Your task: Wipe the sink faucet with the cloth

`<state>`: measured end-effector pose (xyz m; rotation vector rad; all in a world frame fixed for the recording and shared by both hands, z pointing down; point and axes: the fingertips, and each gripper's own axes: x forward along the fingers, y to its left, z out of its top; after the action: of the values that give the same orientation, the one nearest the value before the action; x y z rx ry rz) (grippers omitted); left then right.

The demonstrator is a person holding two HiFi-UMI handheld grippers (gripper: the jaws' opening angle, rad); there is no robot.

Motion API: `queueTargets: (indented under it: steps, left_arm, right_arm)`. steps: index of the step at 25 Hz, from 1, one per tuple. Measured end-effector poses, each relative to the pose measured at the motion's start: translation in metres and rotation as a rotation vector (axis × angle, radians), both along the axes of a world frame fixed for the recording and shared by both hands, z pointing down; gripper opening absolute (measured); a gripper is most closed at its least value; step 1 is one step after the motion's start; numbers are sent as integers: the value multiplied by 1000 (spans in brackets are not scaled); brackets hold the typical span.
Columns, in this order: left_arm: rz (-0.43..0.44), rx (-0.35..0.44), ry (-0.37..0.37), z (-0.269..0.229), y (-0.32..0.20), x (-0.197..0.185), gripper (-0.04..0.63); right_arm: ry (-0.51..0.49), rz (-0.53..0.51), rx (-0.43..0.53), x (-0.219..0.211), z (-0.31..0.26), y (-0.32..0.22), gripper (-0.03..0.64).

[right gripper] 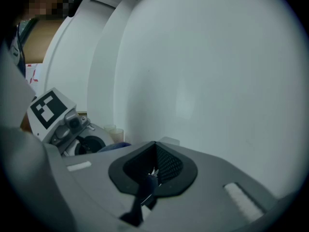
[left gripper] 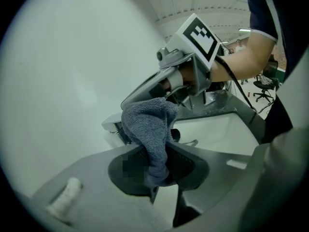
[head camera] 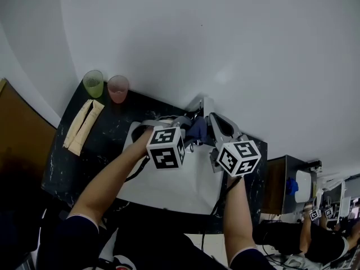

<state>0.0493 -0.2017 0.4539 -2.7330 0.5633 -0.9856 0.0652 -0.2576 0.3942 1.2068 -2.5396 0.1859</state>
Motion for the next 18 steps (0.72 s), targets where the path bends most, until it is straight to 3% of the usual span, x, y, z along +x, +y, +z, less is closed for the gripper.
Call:
queueTargets:
  steps: [5, 8, 13, 18]
  left_arm:
    - [26, -95, 54, 3, 21, -2, 91]
    - [-7, -124, 72, 7, 21, -6, 91]
    - [-144, -129, 128, 14, -5, -11, 92]
    - [-342, -85, 265, 1, -49, -26, 91]
  right_arm:
    - [-6, 0, -6, 1, 1, -1, 6]
    - [-15, 0, -7, 1, 0, -1, 6]
    - [-24, 0, -2, 1, -1, 0, 6]
    - [-32, -3, 1, 0, 0, 1, 6]
